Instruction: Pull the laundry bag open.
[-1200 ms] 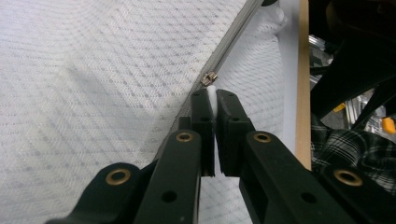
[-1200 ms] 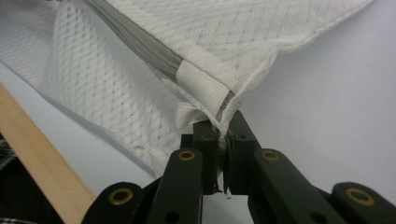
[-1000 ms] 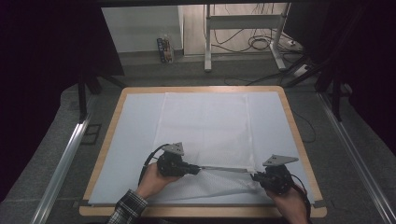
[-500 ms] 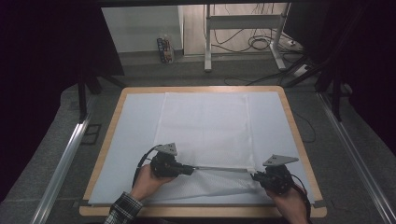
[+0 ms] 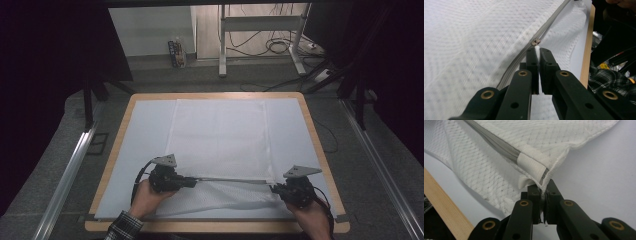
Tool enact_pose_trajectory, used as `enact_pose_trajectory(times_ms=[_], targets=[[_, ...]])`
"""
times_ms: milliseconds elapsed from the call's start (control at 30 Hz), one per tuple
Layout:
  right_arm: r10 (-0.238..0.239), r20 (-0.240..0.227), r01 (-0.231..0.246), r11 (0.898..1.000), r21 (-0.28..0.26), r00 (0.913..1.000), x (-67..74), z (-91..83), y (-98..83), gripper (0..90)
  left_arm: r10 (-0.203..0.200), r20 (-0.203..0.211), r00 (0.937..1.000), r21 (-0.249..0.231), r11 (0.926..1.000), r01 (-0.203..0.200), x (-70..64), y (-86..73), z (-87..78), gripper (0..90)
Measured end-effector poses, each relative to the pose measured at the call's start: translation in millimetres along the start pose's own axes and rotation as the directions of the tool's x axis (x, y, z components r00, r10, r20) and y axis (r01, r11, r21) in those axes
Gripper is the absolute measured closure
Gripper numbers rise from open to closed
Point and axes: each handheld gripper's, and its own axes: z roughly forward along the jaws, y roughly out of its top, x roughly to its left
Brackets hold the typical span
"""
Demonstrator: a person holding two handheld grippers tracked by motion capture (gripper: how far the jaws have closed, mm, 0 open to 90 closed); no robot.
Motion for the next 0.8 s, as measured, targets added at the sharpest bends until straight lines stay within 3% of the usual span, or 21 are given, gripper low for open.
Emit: enact_pose_trajectory(times_ms=[67, 267, 467, 800], targets=[[0.0, -0.005, 0.0, 1.0, 0.001, 1.0, -0.2, 0.0, 0.0, 84.6, -0.006, 0.016, 0.9999, -0.011, 0.9999, 0.006, 0.4, -2.4, -1.8, 87.5], [-0.002, 0.001, 0.002, 1.0, 0.001, 1.0, -0.9, -0.2, -0.4, 84.6, -0.013, -0.011, 0.9999, -0.012, 0.9998, 0.013, 1.2, -7.9, -10.3, 87.5], [0.012, 0.003, -0.012, 1.0, -0.001, 0.9999, -2.8, -1.0, -1.1, 84.6, -0.038, -0.013, 0.9992, -0.029, 0.9989, 0.038, 3.4, -14.7, -19.5, 87.5], [0.008, -0.004, -0.008, 1.0, 0.005, 1.0, -2.0, -0.2, -0.9, 84.6, -0.041, -0.045, 0.9981, -0.033, 0.9987, 0.04, 3.5, -21.0, -28.8, 87.4]])
